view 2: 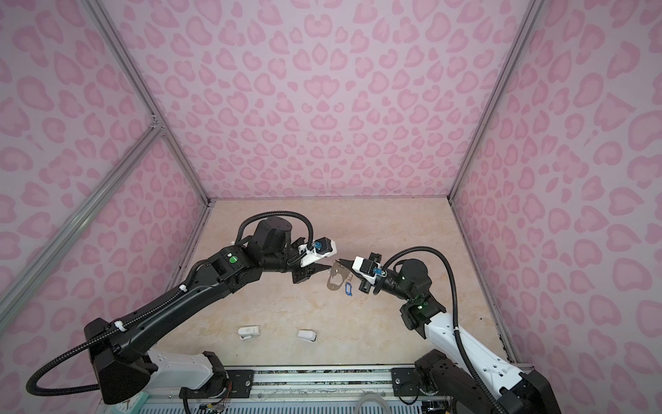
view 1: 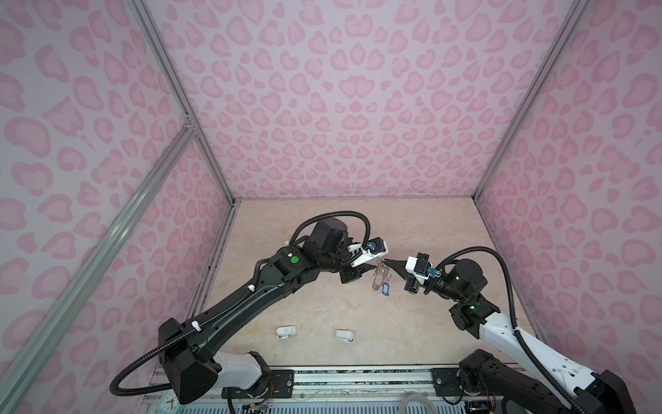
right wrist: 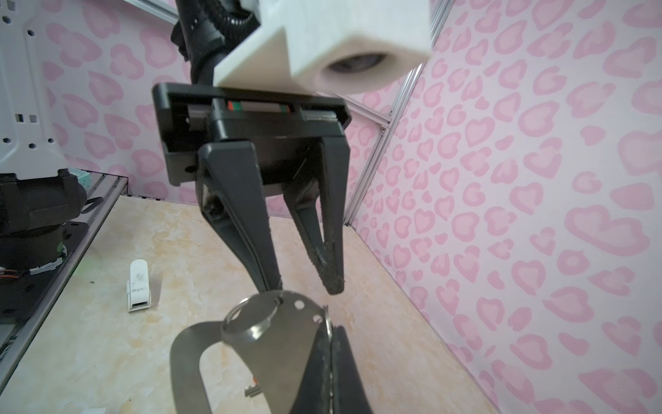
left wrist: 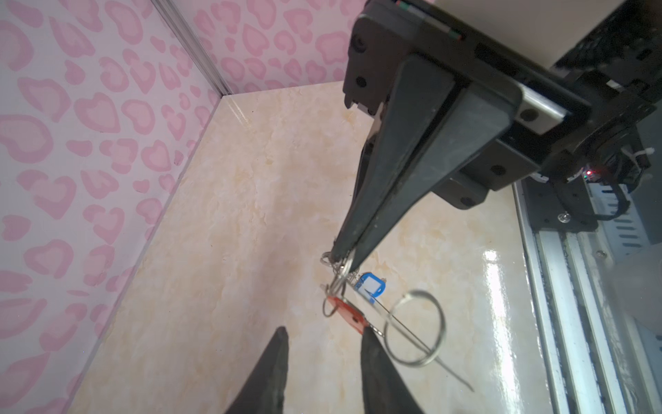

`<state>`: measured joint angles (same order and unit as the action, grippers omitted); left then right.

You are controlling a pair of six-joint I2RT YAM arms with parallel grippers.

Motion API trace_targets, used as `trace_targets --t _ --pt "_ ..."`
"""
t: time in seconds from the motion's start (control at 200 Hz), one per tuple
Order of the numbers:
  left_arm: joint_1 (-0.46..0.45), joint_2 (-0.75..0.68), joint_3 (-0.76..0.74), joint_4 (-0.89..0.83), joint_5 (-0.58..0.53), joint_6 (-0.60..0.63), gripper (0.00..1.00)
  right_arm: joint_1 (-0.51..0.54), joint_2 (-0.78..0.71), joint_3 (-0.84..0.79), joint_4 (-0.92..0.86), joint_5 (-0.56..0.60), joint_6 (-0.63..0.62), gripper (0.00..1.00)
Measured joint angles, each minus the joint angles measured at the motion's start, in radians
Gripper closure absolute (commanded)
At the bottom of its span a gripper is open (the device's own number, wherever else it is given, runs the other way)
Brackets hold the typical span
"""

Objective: Put the keys on the keyring

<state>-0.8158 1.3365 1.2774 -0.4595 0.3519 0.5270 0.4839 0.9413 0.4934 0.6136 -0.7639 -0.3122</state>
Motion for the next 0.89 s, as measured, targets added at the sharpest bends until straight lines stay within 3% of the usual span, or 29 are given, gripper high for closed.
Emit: trace_targets --t 0.42,0.655,0.895 --pt "0.002 -0.014 -0.117 0.203 0.076 -0.134 0.56 -0.03 0.023 -0.027 0.19 -0.043 0.137 1.0" --pt "-0.01 0.009 -0.125 0.28 0.091 -0.164 0.67 -0.038 0.046 -0.031 0.275 -0.058 0.201 1.0" --pt "-0.011 -0.024 -0.146 0.28 0.051 -0.16 0.58 -0.049 0.054 -0.032 0.327 -0.076 0.241 1.0"
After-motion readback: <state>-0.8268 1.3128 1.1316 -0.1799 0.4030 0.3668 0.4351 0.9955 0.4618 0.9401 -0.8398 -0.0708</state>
